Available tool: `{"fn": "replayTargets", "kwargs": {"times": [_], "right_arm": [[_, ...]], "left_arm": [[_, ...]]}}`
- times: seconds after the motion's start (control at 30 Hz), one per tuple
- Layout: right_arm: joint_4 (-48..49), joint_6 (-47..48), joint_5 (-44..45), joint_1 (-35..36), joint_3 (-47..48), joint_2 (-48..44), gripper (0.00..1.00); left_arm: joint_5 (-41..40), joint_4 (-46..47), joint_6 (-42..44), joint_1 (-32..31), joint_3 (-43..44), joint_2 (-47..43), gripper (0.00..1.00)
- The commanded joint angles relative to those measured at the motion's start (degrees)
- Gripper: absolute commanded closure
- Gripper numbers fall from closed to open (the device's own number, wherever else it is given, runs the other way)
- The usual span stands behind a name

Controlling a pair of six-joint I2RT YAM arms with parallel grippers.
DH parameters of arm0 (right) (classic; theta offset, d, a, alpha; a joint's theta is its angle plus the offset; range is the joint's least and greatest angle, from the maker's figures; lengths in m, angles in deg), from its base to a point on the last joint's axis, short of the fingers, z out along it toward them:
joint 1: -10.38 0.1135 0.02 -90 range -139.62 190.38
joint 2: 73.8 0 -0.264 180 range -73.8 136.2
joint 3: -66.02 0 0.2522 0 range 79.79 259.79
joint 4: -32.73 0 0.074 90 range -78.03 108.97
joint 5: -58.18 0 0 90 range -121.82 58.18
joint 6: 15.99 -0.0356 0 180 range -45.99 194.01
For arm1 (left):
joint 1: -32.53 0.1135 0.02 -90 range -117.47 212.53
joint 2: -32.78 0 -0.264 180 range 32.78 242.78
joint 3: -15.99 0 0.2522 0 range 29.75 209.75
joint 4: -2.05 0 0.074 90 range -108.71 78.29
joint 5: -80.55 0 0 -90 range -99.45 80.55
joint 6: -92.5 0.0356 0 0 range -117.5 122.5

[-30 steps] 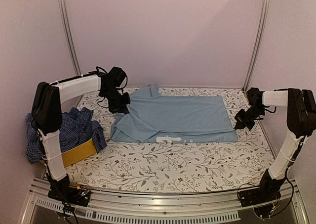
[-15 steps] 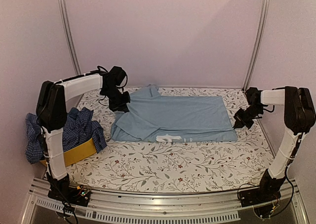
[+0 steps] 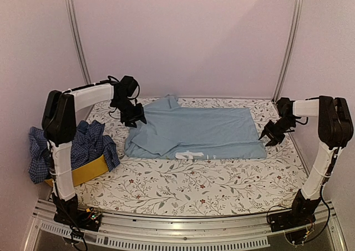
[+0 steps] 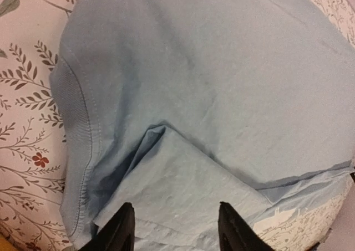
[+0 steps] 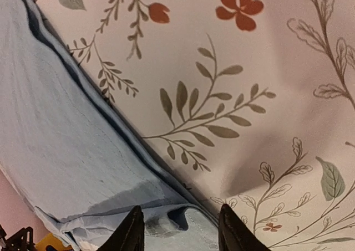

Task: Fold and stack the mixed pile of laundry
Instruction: Fold the flattened T-shirt at the center of the board, then move the 2/3-rectangle-folded T-shirt to the center of the board.

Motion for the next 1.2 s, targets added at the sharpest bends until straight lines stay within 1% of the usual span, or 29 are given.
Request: {"fn": "replayTargets", "kwargs": {"times": [0.0, 0.07, 0.1, 0.17, 0.27, 0.37, 0.47, 0.6, 0.73, 0.93, 0.97, 1.1, 1.13, 1.17], "right_arm": [[-0.75, 7.17, -0.67, -2.04, 0.95, -2.95, 0.46], [-0.72, 10.07, -1.29, -2.76, -0.91, -6.38, 0.35], [-0.56, 11.25, -1.72, -2.93, -2.05, -7.7, 0.32], [0.12, 13.04, -2.75, -2.91, -4.47, -10.5, 0.3], [1.81, 14.86, -4.76, -2.99, -8.68, -13.49, 0.27], [4.68, 16.07, -7.91, -2.99, -12.45, -14.63, 0.27], [7.2, 16.81, -10.73, -2.99, -15.32, -13.81, 0.3], [9.21, 18.27, -11.98, -2.99, -16.98, -11.74, 0.34], [9.98, 19.44, -13.63, -2.91, -17.29, -9.71, 0.39], [9.66, 20.63, -12.35, -2.48, -17.2, -6.22, 0.39], [9.55, 20.79, -11.79, -2.35, -17.06, -5.88, 0.4], [8.11, 20.72, -10.34, -2.2, -17.13, -3.72, 0.53], [7.89, 20.61, -10.09, -2.2, -17.5, -3.5, 0.58], [7.87, 20.52, -9.59, -2.2, -18.04, -3.47, 0.65]], "left_arm": [[1.16, 1.98, 2.16, 3.25, -5.77, -8.18, 0.39], [1.66, 2.32, 3.19, 4.19, -9.15, -12.02, 0.37], [1.84, 2.17, 3.64, 4.36, -10.84, -13.52, 0.37], [3.23, 2.08, 4.8, 4.45, -14.16, -16.25, 0.37], [4.04, 0.26, 6.29, 4.42, -17.71, -17.87, 0.37], [3.37, -1.36, 8.37, 4.08, -20.36, -18.11, 0.4], [2.9, -1.85, 10.96, 3.24, -20.88, -17.08, 0.48], [2.38, -2.51, 14.88, 1.73, -19.9, -13.55, 0.58], [1.06, -3.85, 17.31, -0.26, -18.96, -9.84, 0.6], [-2.47, -5.15, 16.67, -1.55, -19.46, -7.74, 0.59], [-2.99, -5.15, 16.53, -1.68, -19.6, -7.36, 0.58], [-3.66, -5.57, 16.56, -1.79, -20.43, -5.52, 0.56], [-3.63, -5.4, 16.51, -1.86, -20.8, -5.26, 0.56], [-3.47, -5.21, 16.62, -1.88, -21.16, -5.2, 0.56]]}}
